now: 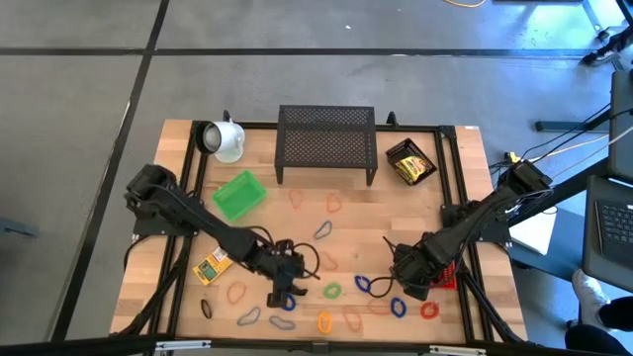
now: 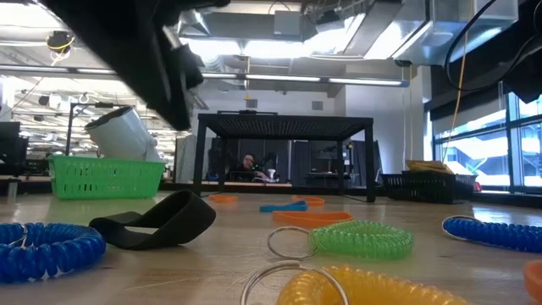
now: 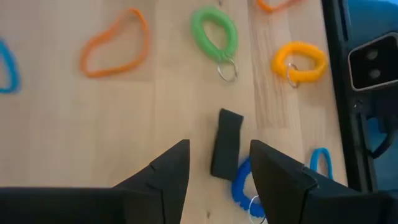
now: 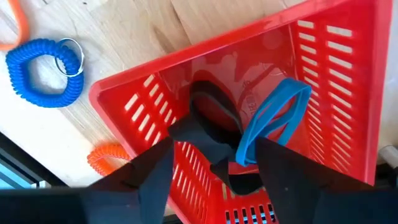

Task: Pick & Place Office Desk Supplies
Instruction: Put the right black rubber band into the red bin

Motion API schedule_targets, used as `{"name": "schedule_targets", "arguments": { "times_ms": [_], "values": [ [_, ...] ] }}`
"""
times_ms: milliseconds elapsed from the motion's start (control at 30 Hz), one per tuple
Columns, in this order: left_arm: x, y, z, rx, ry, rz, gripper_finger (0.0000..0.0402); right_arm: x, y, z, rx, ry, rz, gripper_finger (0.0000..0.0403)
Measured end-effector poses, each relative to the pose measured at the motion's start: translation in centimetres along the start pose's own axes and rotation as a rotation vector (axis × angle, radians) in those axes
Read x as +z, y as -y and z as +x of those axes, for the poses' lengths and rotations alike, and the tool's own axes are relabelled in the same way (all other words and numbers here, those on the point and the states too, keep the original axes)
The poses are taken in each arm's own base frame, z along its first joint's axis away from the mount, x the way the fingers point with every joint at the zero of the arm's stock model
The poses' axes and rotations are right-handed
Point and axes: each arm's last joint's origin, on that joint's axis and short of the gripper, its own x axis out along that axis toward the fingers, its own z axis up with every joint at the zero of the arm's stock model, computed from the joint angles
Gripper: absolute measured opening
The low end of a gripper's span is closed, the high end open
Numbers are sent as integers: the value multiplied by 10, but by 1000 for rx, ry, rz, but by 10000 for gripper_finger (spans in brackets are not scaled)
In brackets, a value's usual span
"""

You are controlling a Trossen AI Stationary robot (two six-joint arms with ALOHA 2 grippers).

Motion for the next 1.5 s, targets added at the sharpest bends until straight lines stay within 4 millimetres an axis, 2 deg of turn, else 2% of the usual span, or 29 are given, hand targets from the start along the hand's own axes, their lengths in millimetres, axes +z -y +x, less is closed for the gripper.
{"name": "schedule_targets", "arguments": {
  "times_ms": [300,567,733,933,1000,1133,1267,1400,1500],
  "values": [
    [-13,18,34,-34,10,56,172,0,0,0,-1,3,-5,263],
    [-25,14,60,33,-30,107,177,1,0,0,-10,28,-5,261],
    [-26,14,64,53,-31,139,144,1,0,0,-13,35,11,261],
    [-24,11,61,65,-22,176,34,1,0,0,-14,35,30,260],
    [-22,9,58,61,-23,156,11,1,0,0,-10,26,31,260],
    [-15,4,48,74,-3,123,6,-4,2,-6,6,-25,31,260],
    [-2,0,31,116,82,105,4,-7,1,-24,6,-6,27,260],
    [13,-4,8,164,199,99,5,-6,-5,-49,28,161,-4,260],
    [25,-7,-11,216,304,109,4,-1,-11,-67,8,391,-63,260]
  ]
}}
